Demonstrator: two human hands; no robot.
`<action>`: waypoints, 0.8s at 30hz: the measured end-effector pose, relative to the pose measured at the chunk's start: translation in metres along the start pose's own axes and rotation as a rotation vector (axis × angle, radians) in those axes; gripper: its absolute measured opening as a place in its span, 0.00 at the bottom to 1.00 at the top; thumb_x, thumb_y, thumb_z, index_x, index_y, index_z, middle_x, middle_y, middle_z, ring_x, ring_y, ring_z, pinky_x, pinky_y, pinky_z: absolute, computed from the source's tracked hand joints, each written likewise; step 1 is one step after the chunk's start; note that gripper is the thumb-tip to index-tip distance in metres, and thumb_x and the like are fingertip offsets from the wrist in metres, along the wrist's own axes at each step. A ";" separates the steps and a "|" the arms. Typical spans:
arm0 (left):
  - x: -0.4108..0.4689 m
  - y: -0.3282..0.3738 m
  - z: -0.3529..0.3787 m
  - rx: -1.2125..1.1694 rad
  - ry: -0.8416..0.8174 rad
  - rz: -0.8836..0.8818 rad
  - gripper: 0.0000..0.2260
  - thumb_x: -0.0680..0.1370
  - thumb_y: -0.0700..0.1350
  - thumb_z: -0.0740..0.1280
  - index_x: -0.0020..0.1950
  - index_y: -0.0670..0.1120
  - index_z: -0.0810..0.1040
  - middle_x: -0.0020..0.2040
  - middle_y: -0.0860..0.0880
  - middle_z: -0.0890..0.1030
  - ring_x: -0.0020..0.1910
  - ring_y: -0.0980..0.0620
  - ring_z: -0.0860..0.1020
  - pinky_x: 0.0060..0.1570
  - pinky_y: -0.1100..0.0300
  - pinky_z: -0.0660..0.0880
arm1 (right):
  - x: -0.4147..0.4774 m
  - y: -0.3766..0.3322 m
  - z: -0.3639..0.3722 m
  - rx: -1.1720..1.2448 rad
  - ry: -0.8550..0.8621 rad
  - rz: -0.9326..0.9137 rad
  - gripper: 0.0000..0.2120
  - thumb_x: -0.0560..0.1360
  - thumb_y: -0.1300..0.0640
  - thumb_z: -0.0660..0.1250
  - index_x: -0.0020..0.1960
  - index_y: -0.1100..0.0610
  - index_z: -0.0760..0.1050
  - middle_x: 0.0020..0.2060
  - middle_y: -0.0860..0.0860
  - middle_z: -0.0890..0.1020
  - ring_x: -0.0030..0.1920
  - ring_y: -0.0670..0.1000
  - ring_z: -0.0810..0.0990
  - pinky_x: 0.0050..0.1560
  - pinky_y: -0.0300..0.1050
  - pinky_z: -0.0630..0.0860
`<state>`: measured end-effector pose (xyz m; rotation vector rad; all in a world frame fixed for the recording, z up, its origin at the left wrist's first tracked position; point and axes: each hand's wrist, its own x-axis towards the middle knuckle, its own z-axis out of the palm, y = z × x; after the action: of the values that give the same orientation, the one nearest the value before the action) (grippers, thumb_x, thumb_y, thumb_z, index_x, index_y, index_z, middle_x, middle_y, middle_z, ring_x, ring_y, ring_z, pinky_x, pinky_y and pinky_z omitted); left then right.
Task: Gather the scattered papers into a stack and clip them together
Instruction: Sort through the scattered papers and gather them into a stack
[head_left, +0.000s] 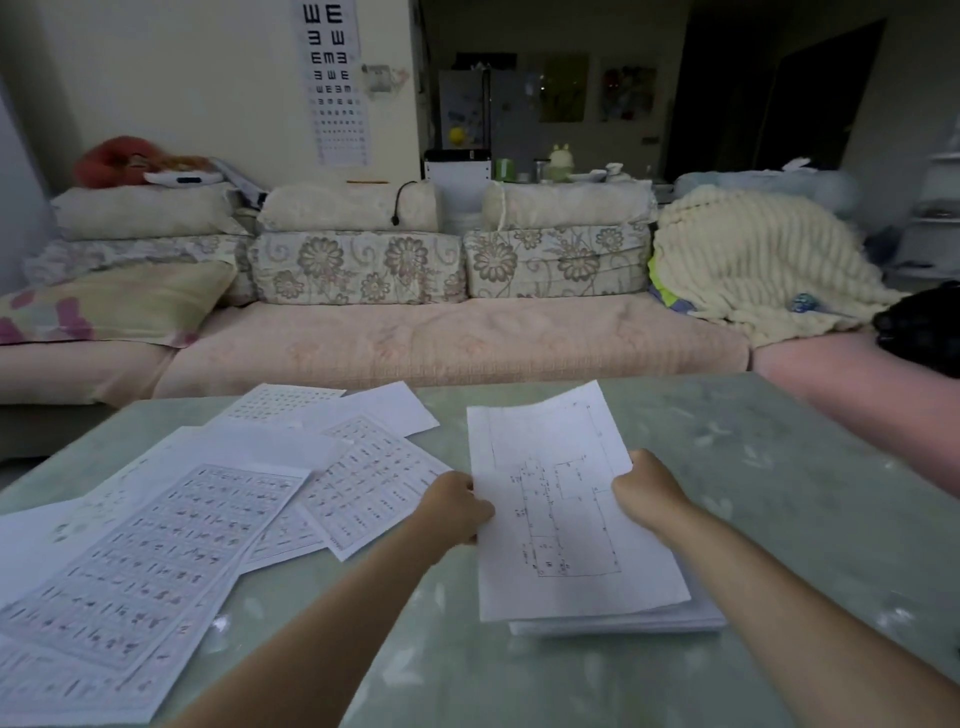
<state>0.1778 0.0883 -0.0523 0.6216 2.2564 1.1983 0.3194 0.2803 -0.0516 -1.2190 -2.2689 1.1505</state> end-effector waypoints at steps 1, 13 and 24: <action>0.003 -0.002 0.010 0.042 0.004 -0.006 0.10 0.75 0.37 0.66 0.55 0.37 0.79 0.51 0.41 0.82 0.47 0.44 0.81 0.39 0.57 0.81 | 0.003 0.010 -0.002 -0.065 -0.001 -0.001 0.18 0.70 0.63 0.56 0.59 0.59 0.71 0.47 0.56 0.76 0.41 0.55 0.75 0.34 0.39 0.68; 0.009 0.000 0.053 0.292 0.018 0.042 0.17 0.76 0.46 0.64 0.63 0.42 0.73 0.61 0.46 0.77 0.58 0.46 0.76 0.59 0.56 0.73 | 0.017 0.049 -0.013 -0.467 -0.119 0.094 0.10 0.73 0.56 0.59 0.52 0.58 0.73 0.59 0.60 0.77 0.56 0.61 0.78 0.45 0.43 0.70; 0.008 -0.009 0.012 0.296 0.121 0.141 0.27 0.79 0.51 0.64 0.76 0.46 0.62 0.71 0.46 0.71 0.69 0.46 0.70 0.66 0.55 0.69 | -0.022 -0.007 0.000 -0.644 -0.047 -0.237 0.22 0.80 0.50 0.58 0.70 0.59 0.66 0.69 0.58 0.66 0.70 0.60 0.64 0.66 0.53 0.69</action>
<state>0.1781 0.0960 -0.0672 0.8521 2.5551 0.9947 0.3281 0.2598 -0.0441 -1.0708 -2.8359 0.3650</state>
